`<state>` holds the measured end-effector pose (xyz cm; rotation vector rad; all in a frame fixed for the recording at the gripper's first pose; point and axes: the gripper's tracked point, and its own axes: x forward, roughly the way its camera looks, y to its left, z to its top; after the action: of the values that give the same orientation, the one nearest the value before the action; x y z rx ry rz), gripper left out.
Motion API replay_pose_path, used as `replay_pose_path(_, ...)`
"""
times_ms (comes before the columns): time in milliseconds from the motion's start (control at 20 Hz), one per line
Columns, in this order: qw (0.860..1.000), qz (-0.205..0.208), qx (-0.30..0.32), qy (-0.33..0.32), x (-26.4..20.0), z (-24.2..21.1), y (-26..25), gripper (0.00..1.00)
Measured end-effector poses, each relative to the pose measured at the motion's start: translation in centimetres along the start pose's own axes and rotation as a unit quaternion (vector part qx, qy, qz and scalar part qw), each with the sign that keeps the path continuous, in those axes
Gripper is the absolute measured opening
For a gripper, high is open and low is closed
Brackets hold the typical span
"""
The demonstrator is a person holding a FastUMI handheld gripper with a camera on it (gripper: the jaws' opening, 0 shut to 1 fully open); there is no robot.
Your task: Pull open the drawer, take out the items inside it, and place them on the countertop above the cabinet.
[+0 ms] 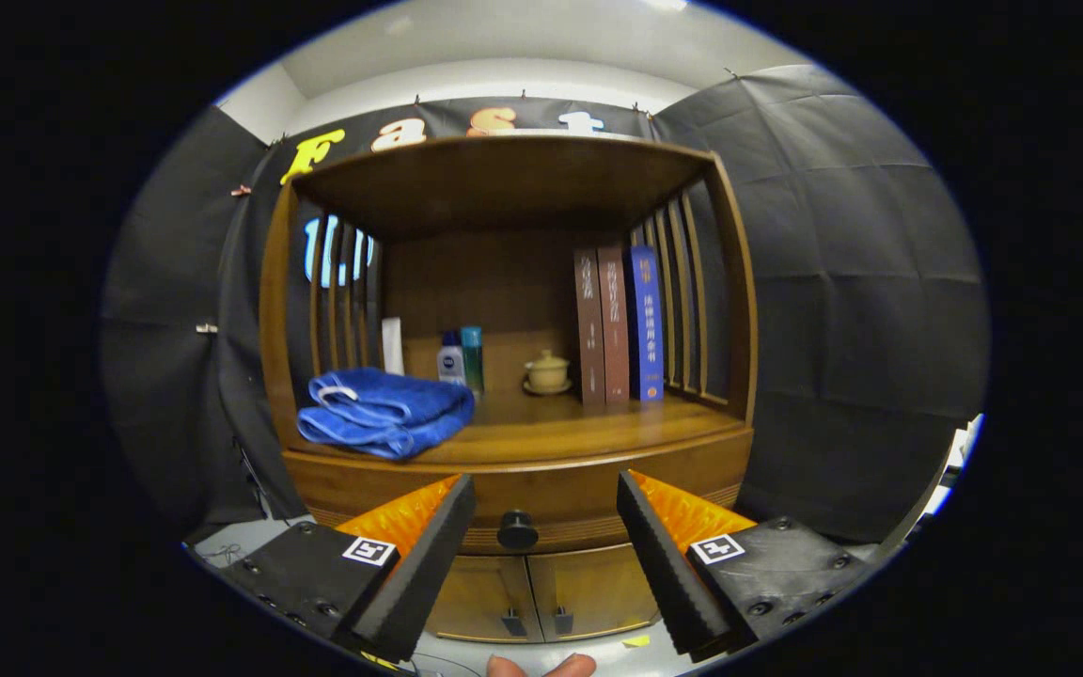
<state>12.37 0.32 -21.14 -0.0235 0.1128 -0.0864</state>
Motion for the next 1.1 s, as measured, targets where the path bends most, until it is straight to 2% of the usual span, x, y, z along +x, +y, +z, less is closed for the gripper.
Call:
replay_pose_path(300,0.999,0.013,-0.024,0.045,7.0,-6.4,2.8,0.96)
replay_pose_path(450,0.996,0.013,-0.038,0.073,8.4,-9.3,3.1,0.85)
replay_pose_path(600,0.997,0.016,-0.039,0.071,8.7,-9.2,3.0,0.67)
replay_pose_path(700,0.997,0.012,-0.032,0.076,8.4,-9.0,2.8,0.62)
replay_pose_path(750,0.997,0.021,-0.026,0.076,9.7,-9.4,2.8,0.48)
replay_pose_path(850,0.996,0.024,-0.024,0.078,9.1,-9.6,2.8,0.47)
replay_pose_path(950,0.996,0.026,-0.03,0.083,9.0,-9.5,2.8,0.37)
replay_pose_path(1100,0.995,0.028,-0.022,0.088,8.1,-9.5,2.8,0.37)
